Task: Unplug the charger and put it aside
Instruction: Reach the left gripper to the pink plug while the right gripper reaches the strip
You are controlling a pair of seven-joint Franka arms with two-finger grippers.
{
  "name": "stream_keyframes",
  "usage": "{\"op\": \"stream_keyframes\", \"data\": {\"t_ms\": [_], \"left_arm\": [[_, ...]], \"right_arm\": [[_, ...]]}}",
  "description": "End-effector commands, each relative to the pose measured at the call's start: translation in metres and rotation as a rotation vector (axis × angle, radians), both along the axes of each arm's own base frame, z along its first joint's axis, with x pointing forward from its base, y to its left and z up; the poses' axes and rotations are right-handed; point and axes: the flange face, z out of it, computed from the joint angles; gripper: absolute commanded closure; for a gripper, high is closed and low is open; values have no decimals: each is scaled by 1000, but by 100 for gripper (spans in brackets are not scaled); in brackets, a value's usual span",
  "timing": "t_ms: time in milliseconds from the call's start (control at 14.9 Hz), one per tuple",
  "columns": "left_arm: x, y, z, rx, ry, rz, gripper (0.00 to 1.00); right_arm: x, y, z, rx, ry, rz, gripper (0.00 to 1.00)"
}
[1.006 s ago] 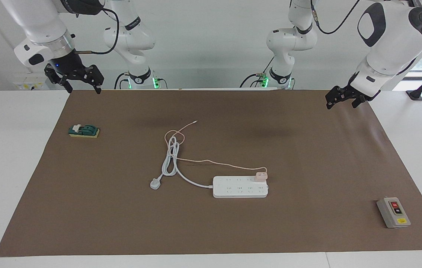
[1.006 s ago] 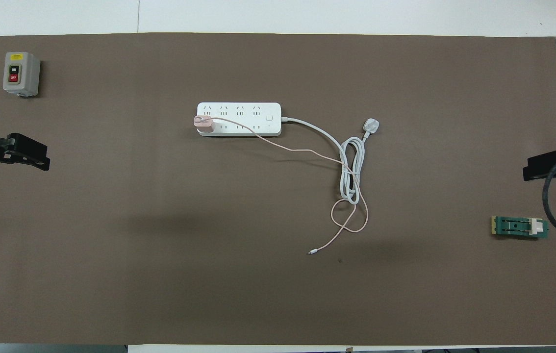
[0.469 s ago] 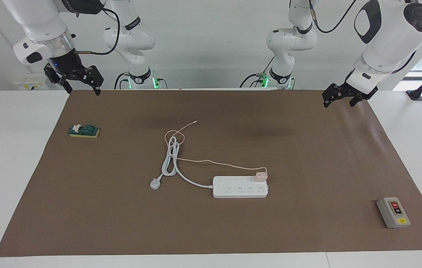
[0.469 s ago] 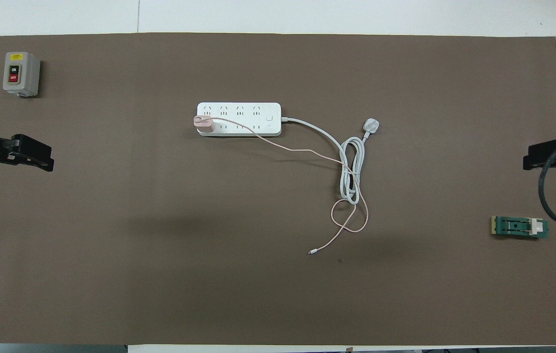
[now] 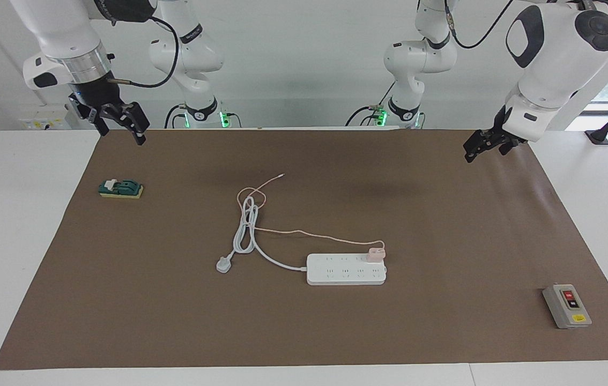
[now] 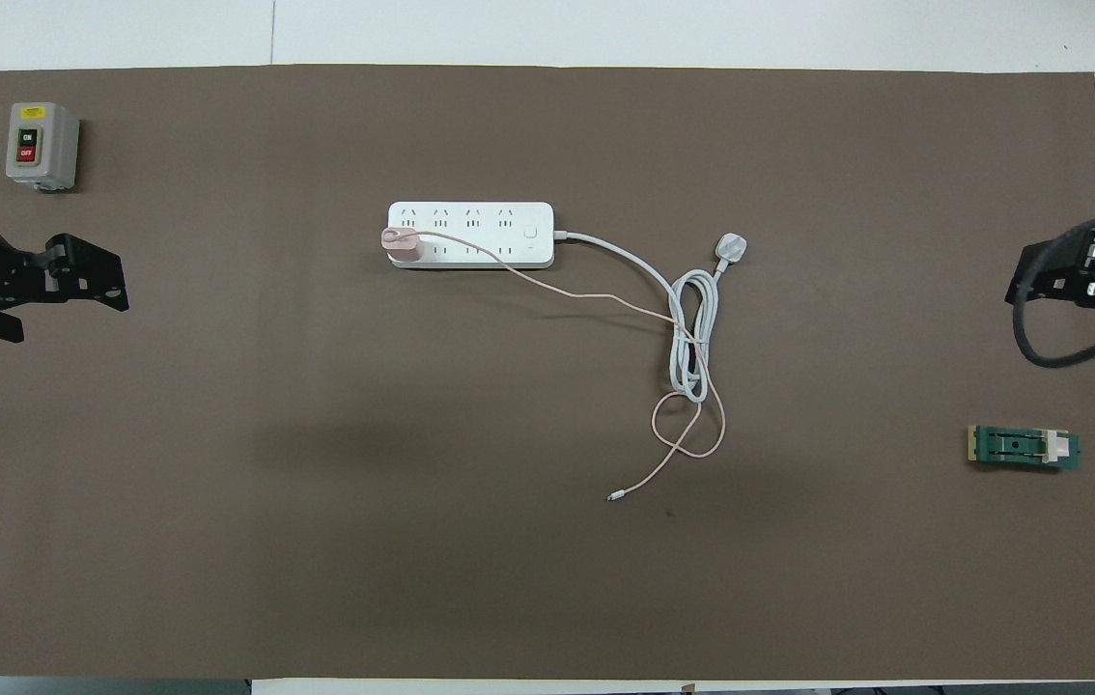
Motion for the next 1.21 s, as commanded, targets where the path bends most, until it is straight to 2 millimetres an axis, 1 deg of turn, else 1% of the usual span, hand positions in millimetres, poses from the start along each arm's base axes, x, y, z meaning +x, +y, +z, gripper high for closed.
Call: {"op": "stream_keyframes", "data": {"t_ms": [0,67,134,201,268,335,402,469,536,603,737,804,872,939,1006,1073,1140], "left_arm": [[-3,-8,-13,-18,-10,195,0],[1,-10,-14,-44,5,316,0],[5,-15,-8,-78,24,474,0],[13,-16,2,-93,13,619,0],[21,-17,1,-93,18,755,0],[25,-16,-6,-95,13,850,0],[27,-18,-24,-93,13,873,0],[29,-18,-29,-96,7,888,0],[36,-16,-39,-86,22,913,0],[45,-19,-46,-75,17,959,0],[62,-40,-71,-50,-15,1060,0],[65,-50,-76,-39,-39,1072,0],[67,-55,-83,-33,-44,1071,0],[67,-56,-86,-31,-44,1078,0],[70,-58,-90,-51,-63,1142,0],[76,-61,-114,-67,-79,1212,0],[79,-63,-138,-57,-67,1234,0]], "right_arm": [[12,24,-16,2,-14,-225,0],[17,28,-22,7,-15,-303,1],[23,32,-28,18,-5,-371,1],[29,36,-35,43,13,-425,1],[38,40,-40,81,29,-485,1],[53,45,-49,119,49,-549,1],[64,53,-56,146,55,-582,1],[76,66,-65,175,61,-613,1],[85,71,-71,196,56,-638,1],[96,77,-77,223,50,-663,1],[117,96,-90,252,59,-699,1],[130,108,-95,270,66,-735,1],[142,118,-98,311,61,-771,2],[151,127,-107,356,76,-815,2],[168,135,-118,420,111,-890,2],[189,150,-129,452,122,-928,2],[199,160,-141,453,121,-933,2]]}}
